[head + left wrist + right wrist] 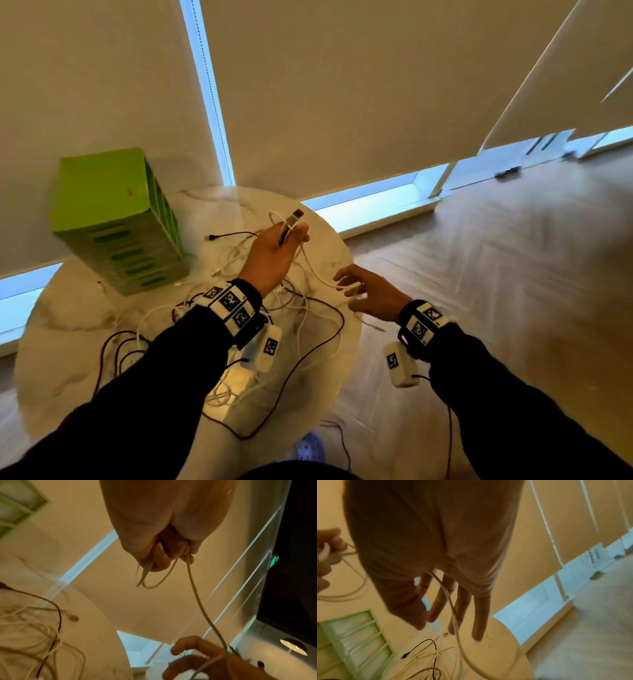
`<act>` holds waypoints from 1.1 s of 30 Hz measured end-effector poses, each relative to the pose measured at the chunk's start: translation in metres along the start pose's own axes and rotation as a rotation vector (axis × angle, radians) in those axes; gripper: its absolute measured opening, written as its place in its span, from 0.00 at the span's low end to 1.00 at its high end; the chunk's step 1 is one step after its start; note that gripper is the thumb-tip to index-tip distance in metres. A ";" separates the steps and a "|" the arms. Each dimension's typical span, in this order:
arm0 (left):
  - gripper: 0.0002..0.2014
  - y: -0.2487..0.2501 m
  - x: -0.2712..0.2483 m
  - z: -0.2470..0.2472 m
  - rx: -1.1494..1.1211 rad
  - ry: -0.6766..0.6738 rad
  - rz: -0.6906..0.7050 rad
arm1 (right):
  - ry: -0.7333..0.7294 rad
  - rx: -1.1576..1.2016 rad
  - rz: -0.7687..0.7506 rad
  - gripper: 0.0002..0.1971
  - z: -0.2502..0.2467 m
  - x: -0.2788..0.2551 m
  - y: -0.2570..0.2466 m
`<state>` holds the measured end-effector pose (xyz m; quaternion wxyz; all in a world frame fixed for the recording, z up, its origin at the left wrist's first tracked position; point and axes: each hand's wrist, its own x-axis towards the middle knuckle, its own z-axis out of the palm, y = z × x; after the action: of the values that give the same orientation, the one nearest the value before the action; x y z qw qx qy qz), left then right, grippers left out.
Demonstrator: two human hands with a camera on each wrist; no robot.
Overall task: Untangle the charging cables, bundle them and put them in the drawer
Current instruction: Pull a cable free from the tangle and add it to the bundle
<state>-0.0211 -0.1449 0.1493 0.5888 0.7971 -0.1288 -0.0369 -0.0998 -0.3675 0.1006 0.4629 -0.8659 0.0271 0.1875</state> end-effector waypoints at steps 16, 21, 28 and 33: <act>0.13 -0.024 -0.011 0.059 0.188 -0.420 -0.065 | 0.008 -0.031 0.034 0.24 0.044 -0.020 0.007; 0.16 -0.023 -0.011 0.039 0.132 -0.354 -0.102 | 0.148 0.294 0.045 0.14 0.035 -0.017 0.012; 0.17 -0.035 -0.008 0.008 -0.400 -0.247 -0.266 | -0.079 -0.451 0.522 0.20 0.006 -0.010 0.078; 0.17 -0.030 -0.015 0.010 -0.521 -0.283 -0.289 | -0.050 -0.407 0.013 0.48 0.046 0.007 0.034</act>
<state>-0.0330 -0.1425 0.1166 0.7378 0.6166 -0.0811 -0.2624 -0.1147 -0.3485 0.0480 0.2779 -0.9364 -0.0175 0.2136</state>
